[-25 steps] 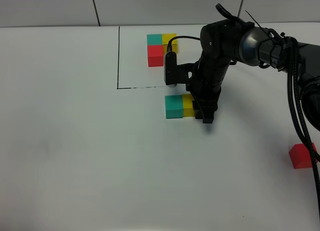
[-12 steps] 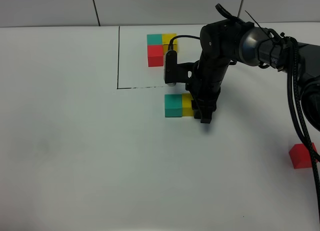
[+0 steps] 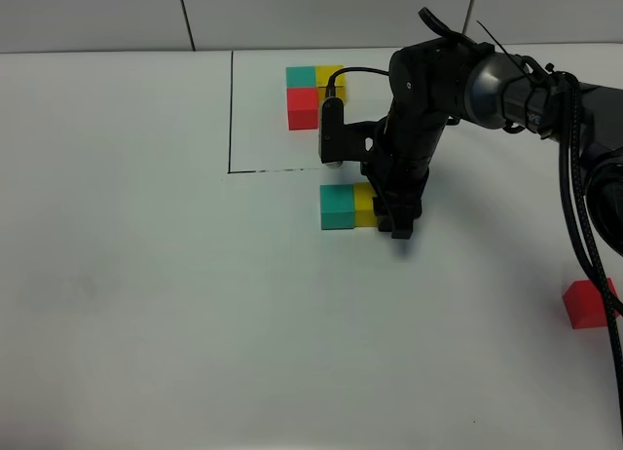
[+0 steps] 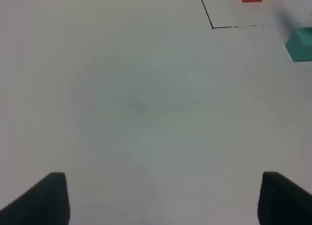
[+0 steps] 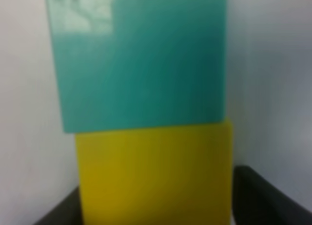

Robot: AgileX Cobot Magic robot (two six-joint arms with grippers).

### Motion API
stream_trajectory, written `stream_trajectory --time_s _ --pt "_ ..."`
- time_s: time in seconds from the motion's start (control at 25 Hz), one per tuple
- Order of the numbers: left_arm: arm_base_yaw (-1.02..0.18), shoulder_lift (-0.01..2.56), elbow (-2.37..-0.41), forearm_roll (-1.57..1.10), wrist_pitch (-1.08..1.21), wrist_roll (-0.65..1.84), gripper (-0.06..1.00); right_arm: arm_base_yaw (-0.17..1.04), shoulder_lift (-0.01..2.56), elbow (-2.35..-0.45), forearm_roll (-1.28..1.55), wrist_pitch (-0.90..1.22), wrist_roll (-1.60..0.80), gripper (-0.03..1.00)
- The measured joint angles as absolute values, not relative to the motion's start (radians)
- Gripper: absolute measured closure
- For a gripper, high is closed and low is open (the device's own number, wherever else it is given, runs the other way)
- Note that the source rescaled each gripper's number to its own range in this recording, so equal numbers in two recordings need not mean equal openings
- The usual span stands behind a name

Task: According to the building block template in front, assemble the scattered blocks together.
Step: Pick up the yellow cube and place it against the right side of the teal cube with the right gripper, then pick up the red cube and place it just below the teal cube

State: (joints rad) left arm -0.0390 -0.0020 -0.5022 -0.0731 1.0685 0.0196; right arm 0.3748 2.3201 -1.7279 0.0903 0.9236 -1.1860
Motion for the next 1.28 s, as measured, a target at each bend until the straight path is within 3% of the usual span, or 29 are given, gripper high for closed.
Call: stream_trajectory --time_s 0.2,0.32,0.8,1.28 --pt "-0.039 -0.002 -0.502 -0.073 1.068 0.020 0.24 0.375 2.314 -1.732 0.065 0.886 -1.165 0.33" --pt "-0.039 -0.002 -0.502 -0.073 1.068 0.020 0.24 0.367 2.309 -1.732 0.065 0.882 -1.130 0.23" --pt "-0.039 -0.002 -0.502 -0.073 1.068 0.020 0.24 0.264 2.233 -1.660 0.054 1.021 -0.911 0.20" --pt "-0.039 -0.002 -0.502 -0.073 1.069 0.020 0.24 0.124 1.876 -1.231 0.053 0.843 -0.427 0.20"
